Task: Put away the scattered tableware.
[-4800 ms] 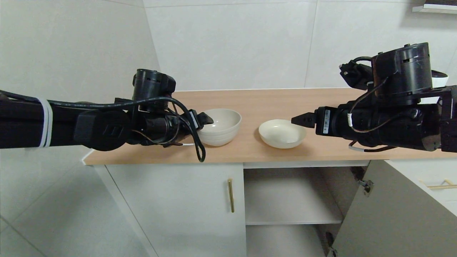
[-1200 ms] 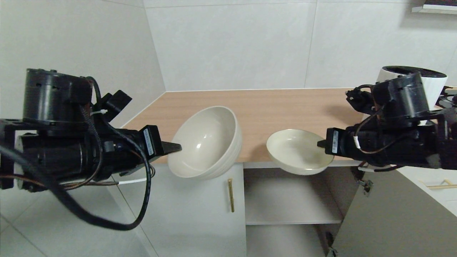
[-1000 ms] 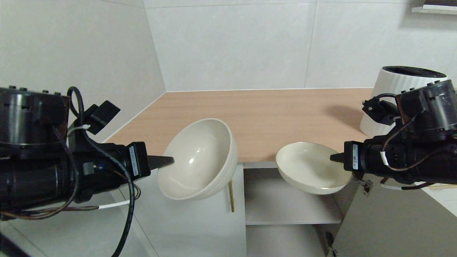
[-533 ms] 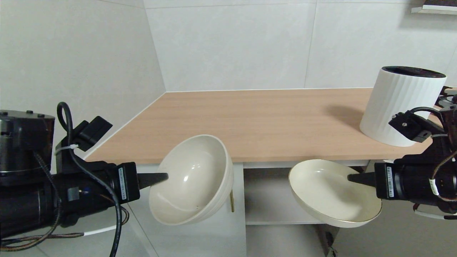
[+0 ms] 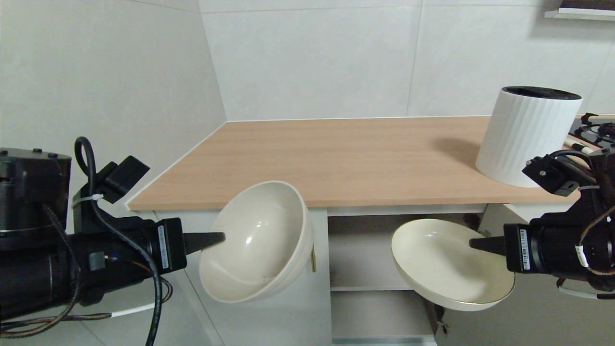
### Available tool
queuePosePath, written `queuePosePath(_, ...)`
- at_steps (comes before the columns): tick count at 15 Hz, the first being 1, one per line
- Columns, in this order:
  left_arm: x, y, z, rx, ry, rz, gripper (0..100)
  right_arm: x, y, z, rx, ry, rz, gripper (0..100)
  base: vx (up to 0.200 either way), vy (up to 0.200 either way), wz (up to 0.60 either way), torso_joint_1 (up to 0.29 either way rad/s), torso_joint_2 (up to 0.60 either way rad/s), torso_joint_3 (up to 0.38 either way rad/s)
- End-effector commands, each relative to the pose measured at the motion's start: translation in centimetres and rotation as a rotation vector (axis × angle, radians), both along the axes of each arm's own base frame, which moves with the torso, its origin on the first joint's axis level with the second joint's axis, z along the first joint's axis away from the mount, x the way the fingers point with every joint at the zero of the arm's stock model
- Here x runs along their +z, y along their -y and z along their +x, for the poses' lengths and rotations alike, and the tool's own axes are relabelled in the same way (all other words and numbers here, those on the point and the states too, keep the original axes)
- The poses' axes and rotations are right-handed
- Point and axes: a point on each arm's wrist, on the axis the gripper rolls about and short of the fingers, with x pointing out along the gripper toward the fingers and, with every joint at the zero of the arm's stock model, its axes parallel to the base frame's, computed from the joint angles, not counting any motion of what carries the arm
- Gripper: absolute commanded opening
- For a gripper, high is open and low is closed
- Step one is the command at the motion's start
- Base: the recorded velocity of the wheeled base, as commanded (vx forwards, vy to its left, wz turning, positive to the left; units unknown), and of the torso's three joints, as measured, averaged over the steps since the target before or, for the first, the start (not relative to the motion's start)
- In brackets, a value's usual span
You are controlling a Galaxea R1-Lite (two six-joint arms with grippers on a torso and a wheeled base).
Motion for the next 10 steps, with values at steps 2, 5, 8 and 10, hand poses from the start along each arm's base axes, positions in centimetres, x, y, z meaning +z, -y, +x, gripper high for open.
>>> queuePosePath(2, -0.9, 0.1, 0.0, -0.031, 0.002, 0.064, 0, -0.3, -0.2, 0.3, 0.001, -0.014, -0.008, 0, 0.0, 0.0, 0.0, 0.0, 0.0, 0.0)
queuePosePath(5, -3.6, -0.3, 0.0, -0.057, 0.071, 0.417, 0, -0.5, -0.2, 0.2, 0.003, -0.018, -0.013, 0, 0.0, 0.0, 0.0, 0.0, 0.0, 0.0)
queuePosePath(8, -4.5, 0.0, 0.5, -0.004, 0.093, 0.503, 0, -0.7, -0.2, 0.3, 0.004, -0.025, -0.016, 0, 0.0, 0.0, 0.0, 0.0, 0.0, 0.0)
queuePosePath(10, -5.0, 0.3, 0.7, -0.002, 0.125, 0.509, 0, -1.0, -0.4, 0.6, 0.004, -0.04, -0.025, 0, 0.0, 0.0, 0.0, -0.011, 0.03, 0.021)
